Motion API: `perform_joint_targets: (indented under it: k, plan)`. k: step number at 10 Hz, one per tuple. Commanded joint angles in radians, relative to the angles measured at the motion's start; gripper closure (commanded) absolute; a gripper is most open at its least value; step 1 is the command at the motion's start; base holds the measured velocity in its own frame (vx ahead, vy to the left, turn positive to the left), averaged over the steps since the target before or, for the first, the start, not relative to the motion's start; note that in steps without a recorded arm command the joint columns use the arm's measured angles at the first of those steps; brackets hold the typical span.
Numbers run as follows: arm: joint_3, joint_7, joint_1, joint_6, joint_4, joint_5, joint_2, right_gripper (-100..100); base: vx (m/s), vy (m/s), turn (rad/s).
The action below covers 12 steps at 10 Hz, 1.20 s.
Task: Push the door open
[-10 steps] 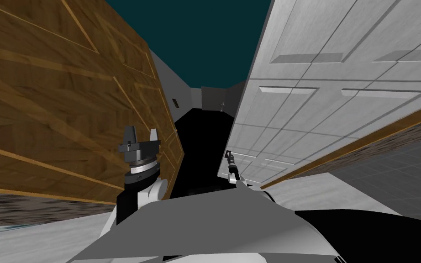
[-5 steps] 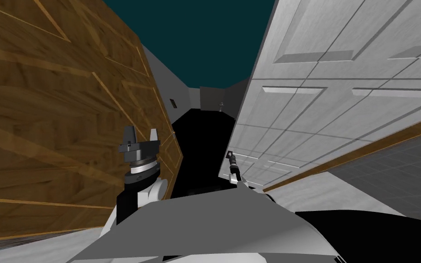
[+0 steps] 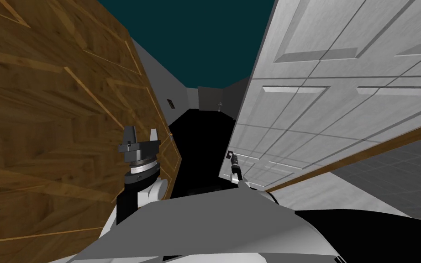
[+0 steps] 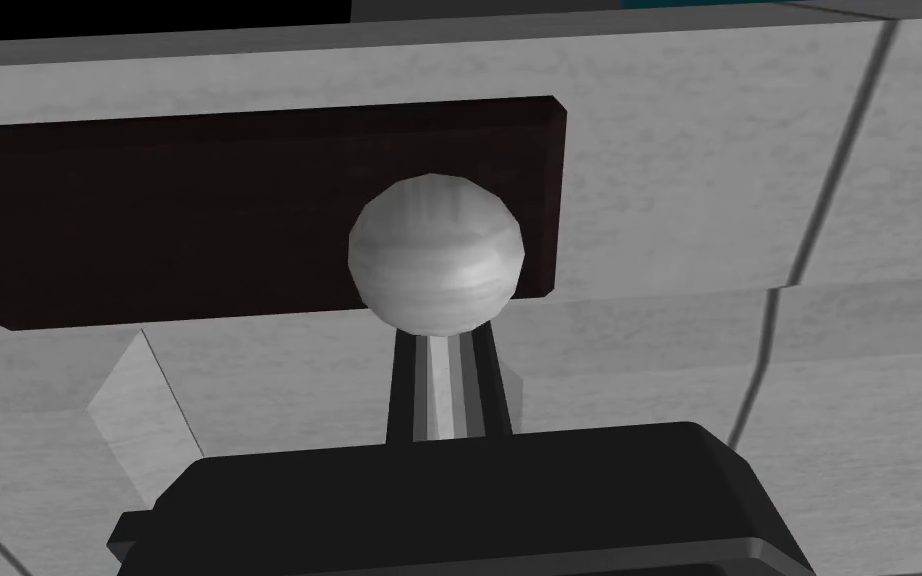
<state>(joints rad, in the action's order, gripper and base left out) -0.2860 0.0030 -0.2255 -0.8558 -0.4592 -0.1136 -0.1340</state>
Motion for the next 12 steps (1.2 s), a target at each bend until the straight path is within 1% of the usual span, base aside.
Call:
perform_joint_targets:
  k: [1,2,4,8,9,10,12]
  plan:
    - [-0.006,0.004,0.018,0.014,-0.040,-0.003,0.001,100,0.128,0.030,-0.019]
    - [-0.005,0.004,0.012,0.010,-0.030,-0.003,0.002,-100,-0.051,0.055,-0.040]
    - [-0.006,0.006,0.011,0.012,-0.031,-0.003,0.004,-100,-0.155,0.119,-0.035]
    - [-0.009,0.013,0.008,0.018,-0.037,-0.005,0.010,-100,-0.209,0.145,-0.046]
    - [-0.008,0.011,0.009,0.018,-0.039,-0.005,0.009,-100,-0.093,0.081,-0.019]
    - [-0.010,0.013,0.012,0.014,-0.038,-0.006,0.010,-100,0.092,0.001,0.024]
    - [-0.013,0.013,0.014,0.009,-0.037,-0.008,0.010,-100,0.186,-0.052,0.022]
